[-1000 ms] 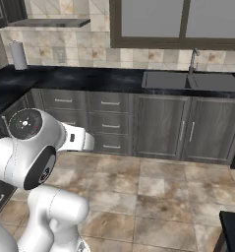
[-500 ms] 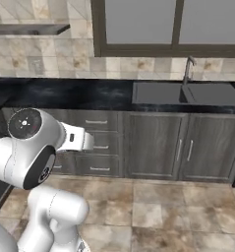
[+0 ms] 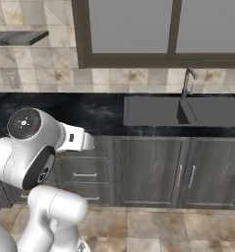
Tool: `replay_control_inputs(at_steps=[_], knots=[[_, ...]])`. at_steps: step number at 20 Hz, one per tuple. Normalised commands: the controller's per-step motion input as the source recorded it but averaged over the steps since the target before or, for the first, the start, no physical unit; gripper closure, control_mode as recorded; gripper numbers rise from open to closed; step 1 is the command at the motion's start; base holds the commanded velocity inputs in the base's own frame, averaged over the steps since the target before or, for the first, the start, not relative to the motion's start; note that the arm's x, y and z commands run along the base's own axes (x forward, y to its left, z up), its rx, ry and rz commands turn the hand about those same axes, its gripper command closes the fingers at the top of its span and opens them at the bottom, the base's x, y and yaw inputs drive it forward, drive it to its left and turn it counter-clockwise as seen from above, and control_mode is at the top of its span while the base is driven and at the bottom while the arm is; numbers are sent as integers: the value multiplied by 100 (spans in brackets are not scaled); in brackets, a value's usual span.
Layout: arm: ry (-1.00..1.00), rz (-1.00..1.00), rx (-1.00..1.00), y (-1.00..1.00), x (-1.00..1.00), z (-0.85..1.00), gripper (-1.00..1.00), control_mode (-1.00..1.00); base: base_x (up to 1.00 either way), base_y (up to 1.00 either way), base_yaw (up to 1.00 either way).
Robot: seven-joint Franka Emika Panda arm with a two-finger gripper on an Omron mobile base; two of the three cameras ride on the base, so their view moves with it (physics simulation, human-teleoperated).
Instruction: Grab the spray bottle from the cabinet, then place it next to the cutting board for sanitizing. Then grab the dish brush from the countertop next to the sink and place it next to the cutting board.
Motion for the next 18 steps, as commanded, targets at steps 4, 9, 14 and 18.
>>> replay_control_inputs(at_steps=[4,9,14,18], knots=[[0,0,0,0,0,0,-100,100,100,-76,0],[0,0,0,0,0,0,-100,100,94,-100,0],[0,0,0,0,0,0,-100,100,61,-100,-3],[0,0,0,0,0,0,-100,100,19,-100,-7]])
